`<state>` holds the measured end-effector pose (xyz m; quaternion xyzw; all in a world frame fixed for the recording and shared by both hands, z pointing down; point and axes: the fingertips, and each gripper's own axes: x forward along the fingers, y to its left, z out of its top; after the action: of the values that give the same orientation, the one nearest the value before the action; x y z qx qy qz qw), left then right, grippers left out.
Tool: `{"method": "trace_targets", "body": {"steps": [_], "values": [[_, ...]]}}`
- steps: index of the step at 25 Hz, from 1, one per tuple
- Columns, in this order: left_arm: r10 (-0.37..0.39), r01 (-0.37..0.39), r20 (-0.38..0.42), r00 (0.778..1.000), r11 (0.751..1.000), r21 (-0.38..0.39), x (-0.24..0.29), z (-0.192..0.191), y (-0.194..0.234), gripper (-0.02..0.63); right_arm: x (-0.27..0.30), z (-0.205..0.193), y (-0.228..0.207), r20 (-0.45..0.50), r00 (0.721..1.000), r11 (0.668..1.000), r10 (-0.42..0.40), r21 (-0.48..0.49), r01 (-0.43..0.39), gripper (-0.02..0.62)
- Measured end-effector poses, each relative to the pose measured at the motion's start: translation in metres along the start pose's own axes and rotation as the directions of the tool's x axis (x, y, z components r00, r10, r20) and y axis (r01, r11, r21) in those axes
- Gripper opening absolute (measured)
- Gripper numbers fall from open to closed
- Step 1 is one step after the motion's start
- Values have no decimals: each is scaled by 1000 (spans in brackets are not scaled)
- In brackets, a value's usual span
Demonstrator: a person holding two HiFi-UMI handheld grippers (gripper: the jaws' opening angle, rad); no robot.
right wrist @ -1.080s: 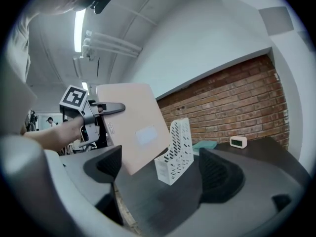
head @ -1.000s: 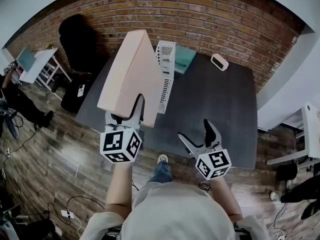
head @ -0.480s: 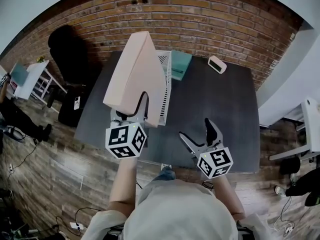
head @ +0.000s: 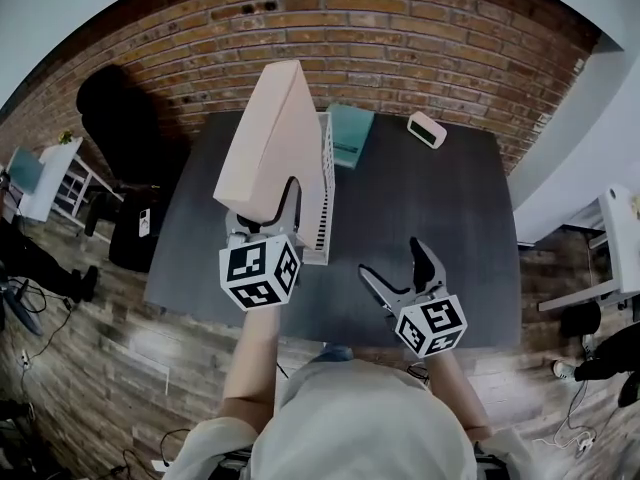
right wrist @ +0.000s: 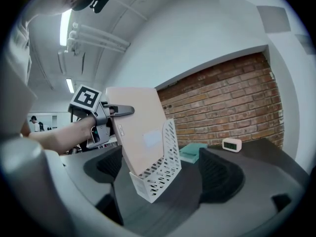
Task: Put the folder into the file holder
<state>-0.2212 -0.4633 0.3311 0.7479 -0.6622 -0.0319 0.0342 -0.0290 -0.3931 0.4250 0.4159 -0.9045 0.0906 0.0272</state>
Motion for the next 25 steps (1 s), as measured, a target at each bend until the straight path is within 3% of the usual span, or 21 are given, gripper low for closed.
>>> {"method": "trace_targets", "body": {"steps": [12, 25], "values": [[25, -25, -45, 999, 1000, -1, 30, -17, -1, 270, 14, -11, -15, -42, 998, 999, -40, 21, 40, 462], [61, -62, -114, 992, 998, -9, 40, -81, -2, 270, 7, -21, -25, -76, 995, 997, -66, 19, 68, 462]]}}
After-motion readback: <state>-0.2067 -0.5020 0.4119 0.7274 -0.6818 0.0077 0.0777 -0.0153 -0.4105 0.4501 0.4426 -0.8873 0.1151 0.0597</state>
